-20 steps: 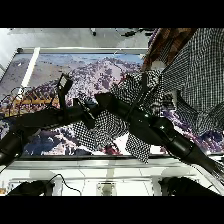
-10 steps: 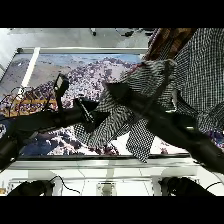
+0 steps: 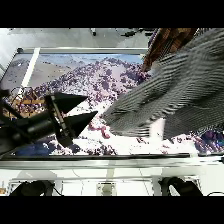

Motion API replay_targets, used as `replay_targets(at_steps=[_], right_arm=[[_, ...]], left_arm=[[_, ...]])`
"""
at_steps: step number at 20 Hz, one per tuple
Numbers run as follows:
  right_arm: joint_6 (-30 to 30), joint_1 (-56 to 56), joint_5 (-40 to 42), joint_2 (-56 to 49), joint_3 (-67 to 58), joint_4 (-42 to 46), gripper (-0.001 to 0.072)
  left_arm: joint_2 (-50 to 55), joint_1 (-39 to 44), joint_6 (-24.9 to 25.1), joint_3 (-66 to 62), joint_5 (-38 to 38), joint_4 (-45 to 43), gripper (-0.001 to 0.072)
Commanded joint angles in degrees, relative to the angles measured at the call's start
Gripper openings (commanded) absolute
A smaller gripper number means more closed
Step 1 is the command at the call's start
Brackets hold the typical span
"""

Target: Fold the clothes and pants, and hang the long-sleeved shirts on hangers.

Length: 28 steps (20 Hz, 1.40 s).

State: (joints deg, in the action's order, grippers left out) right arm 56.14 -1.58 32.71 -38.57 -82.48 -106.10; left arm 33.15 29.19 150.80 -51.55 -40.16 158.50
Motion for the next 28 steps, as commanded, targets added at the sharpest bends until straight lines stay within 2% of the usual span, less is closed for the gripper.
replay_targets(at_steps=[1,3,6,9,11,15,20,25,27,28], right_arm=[[-1.42,17.53,9.49,-2.93,-12.33,-3.3,0.0035],[-2.82,24.44,12.57,-7.19,-19.08,-6.32,0.0035],[-9.29,30.56,13.79,-14.6,-27.71,-10.29,0.0035],[-9.64,32.22,13.29,-21.66,-35.04,-13.46,0.0035],[-10.86,32.2,8.15,-25.14,-37.09,-13.75,0.0035],[-18.36,33.03,-0.59,-31.54,-37.09,-14.58,0.0035],[-19.19,33.48,-13.05,-36.0,-37.09,-16.65,0.0035],[-18.8,38.03,-13.62,-36.98,-37.09,-15.82,0.0035],[-16.7,39.47,-10.16,-37.0,-36.72,-15.45,0.0035],[-13.49,39.56,-6.47,-37.27,-36.41,-15.17,0.0035]], left_arm=[[-2.21,-0.02,-0.04,0.02,0.74,-0.35,0.0574],[-2.16,-0.02,-0.04,0.02,0.72,-0.35,0.0574],[-2.19,0.0,-0.04,0.02,0.68,-0.35,0.0574],[-2.19,0.0,-0.04,0.07,0.48,-0.35,0.0574],[-2.19,0.0,-0.04,0.07,0.48,-0.35,0.0574],[-2.19,0.0,-0.07,0.09,0.48,-0.35,0.0574],[-2.14,0.0,-0.07,0.13,0.5,-0.35,0.0574],[-2.14,0.0,-0.04,0.13,0.55,-0.33,0.0573],[-2.12,0.0,-0.04,0.13,0.55,-0.35,0.0573],[-2.12,0.0,-0.04,0.13,0.55,-0.35,0.0573]])
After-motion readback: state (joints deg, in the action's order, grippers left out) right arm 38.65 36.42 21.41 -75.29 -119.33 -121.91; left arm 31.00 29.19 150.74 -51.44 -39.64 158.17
